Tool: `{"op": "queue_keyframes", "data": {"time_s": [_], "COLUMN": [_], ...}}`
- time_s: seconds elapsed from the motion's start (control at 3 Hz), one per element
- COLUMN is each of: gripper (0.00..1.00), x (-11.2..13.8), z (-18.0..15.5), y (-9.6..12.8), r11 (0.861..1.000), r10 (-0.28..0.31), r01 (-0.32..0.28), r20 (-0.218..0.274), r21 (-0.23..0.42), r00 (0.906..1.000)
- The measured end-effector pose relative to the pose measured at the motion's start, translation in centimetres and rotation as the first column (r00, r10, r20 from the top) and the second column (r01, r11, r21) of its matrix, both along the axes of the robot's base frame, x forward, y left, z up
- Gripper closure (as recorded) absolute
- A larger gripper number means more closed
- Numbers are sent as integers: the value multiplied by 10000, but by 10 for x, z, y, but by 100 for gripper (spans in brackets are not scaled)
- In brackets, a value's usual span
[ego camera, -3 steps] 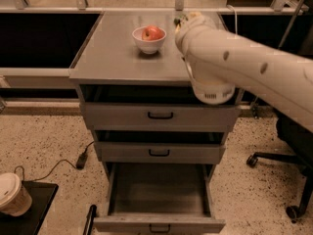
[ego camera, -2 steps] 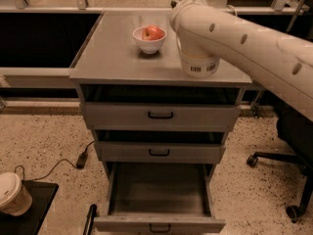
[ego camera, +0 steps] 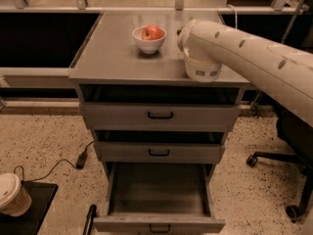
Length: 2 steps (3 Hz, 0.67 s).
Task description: Pick green jalapeno chip bag from bottom drawer and place on counter
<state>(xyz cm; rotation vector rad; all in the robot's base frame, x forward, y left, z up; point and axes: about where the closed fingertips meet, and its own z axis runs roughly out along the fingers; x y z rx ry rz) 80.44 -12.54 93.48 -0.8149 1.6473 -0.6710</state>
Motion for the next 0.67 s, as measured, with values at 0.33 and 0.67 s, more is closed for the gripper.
{"op": "queue_keyframes", "data": {"time_s": [0.33,0.67], "gripper": [100,81], "x": [-8,-9], "z": [-68,-71], "y": [-10,-9], "r11": [9994,9987], "r10": [128,129], "r01": [-83,-58], "r20": [-1297,-1396], "r21": [350,509], "r00": [9915,9901]}}
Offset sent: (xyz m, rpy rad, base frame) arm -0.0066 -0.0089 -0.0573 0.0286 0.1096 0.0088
